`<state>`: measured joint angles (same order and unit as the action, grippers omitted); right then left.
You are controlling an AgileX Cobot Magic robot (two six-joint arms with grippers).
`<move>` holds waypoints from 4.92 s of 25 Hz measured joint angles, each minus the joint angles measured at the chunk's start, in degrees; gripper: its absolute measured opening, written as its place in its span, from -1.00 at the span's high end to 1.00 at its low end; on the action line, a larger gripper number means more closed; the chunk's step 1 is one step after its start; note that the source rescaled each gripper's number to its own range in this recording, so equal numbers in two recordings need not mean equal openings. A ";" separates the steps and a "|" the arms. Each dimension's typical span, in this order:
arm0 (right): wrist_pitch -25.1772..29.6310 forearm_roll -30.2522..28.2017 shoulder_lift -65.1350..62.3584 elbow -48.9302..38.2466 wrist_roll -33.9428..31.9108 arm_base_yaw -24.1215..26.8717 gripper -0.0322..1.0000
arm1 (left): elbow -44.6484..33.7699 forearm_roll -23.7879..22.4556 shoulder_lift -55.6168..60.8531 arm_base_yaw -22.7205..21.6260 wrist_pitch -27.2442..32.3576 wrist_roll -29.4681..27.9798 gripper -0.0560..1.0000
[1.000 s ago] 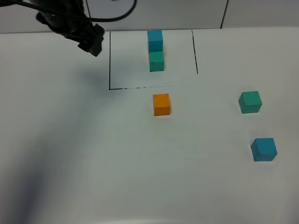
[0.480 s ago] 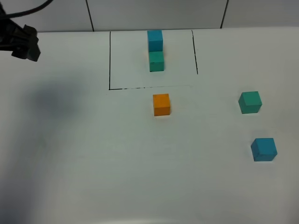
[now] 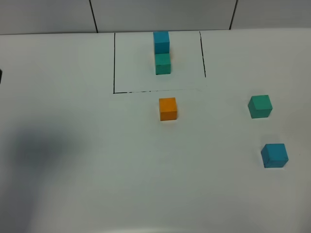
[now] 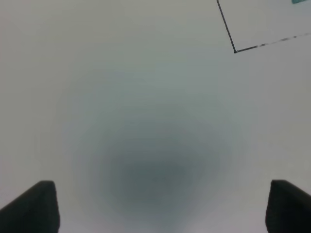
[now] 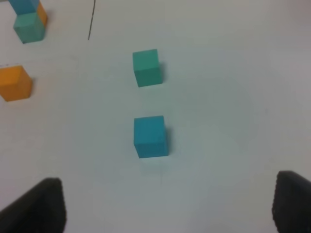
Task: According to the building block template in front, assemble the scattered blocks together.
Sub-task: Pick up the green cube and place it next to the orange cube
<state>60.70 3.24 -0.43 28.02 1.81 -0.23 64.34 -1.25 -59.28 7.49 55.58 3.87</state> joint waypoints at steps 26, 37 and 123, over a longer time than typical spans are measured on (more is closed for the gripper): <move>0.00 0.06 0.00 0.00 0.00 0.00 -0.50 | -29.16 6.19 49.13 0.00 2.71 -1.76 -0.74; 0.00 0.06 0.00 0.00 0.00 0.00 -0.50 | -34.32 11.47 57.98 0.00 2.91 2.50 -0.66; -14.03 2.29 66.06 12.52 2.86 0.00 -0.97 | -35.33 11.74 59.48 -3.79 4.45 2.52 -0.58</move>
<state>46.67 5.53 65.63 40.54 4.67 -0.23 29.01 10.50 0.20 3.70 60.03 6.39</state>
